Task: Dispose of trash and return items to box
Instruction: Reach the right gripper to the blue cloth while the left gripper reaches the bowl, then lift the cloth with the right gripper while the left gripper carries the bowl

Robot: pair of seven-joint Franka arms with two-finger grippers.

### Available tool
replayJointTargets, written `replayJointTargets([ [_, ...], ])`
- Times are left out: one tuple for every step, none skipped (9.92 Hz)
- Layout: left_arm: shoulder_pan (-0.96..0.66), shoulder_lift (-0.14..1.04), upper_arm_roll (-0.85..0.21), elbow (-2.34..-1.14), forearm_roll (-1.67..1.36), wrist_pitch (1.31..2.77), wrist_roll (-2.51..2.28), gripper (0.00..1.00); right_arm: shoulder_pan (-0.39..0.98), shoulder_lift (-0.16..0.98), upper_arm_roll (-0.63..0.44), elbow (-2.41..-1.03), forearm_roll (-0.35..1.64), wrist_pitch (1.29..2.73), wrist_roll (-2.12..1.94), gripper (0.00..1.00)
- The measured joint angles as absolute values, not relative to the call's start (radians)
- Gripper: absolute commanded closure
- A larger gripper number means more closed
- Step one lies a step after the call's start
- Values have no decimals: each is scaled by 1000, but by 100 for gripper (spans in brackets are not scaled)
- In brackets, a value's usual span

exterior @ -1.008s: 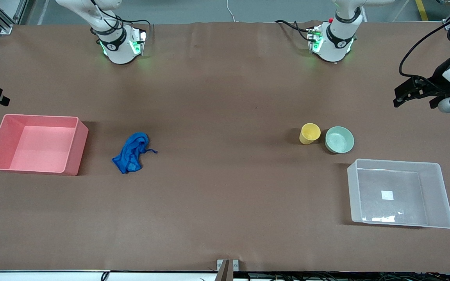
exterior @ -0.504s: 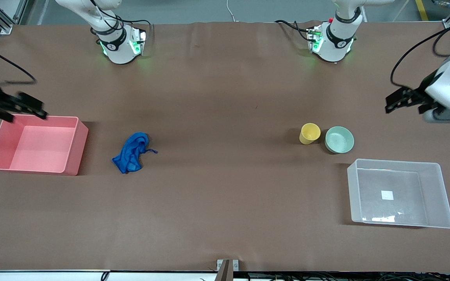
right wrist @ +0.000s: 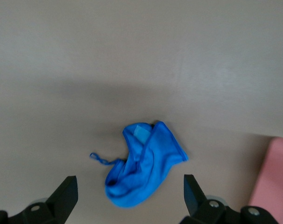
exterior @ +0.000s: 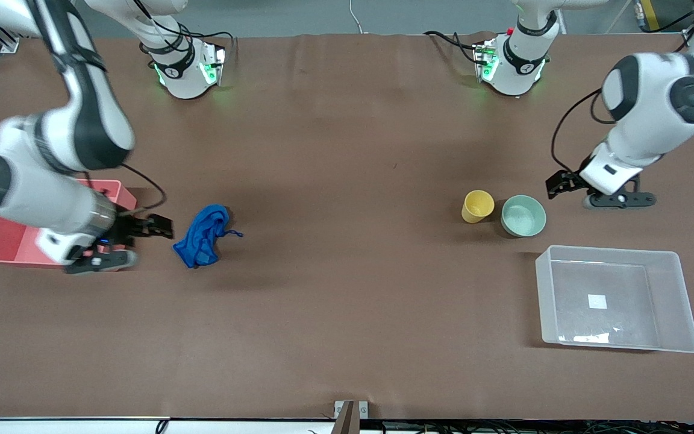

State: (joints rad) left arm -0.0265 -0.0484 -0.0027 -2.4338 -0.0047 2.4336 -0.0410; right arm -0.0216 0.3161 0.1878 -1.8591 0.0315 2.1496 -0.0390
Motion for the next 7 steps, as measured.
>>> replayJointTargets([
  [-22, -11, 3, -2500, -5, 2529, -39, 2, -16, 341, 187, -1939, -21, 2251, -33, 0],
  [-22, 47, 4, -2525, -5, 2604, -39, 2, -19, 374, 184, -1993, -61, 2340, -28, 0],
  [-24, 115, 3, -2528, -5, 2676, -39, 2, -25, 406, 181, -2031, -72, 2418, -28, 0],
  [-24, 181, 3, -2526, -5, 2743, -39, 13, -28, 434, 180, -2058, -80, 2476, -28, 0],
  [-24, 234, 3, -2523, -5, 2804, -39, 52, -28, 453, 181, -2074, -81, 2512, -28, 0],
  [-24, 270, 3, -2518, -5, 2849, -40, 84, -28, 463, 181, -2082, -82, 2525, -28, 0],
  [-23, 289, 3, -2508, -5, 2872, -41, 96, -28, 467, 181, -2085, -82, 2527, -28, 7],
])
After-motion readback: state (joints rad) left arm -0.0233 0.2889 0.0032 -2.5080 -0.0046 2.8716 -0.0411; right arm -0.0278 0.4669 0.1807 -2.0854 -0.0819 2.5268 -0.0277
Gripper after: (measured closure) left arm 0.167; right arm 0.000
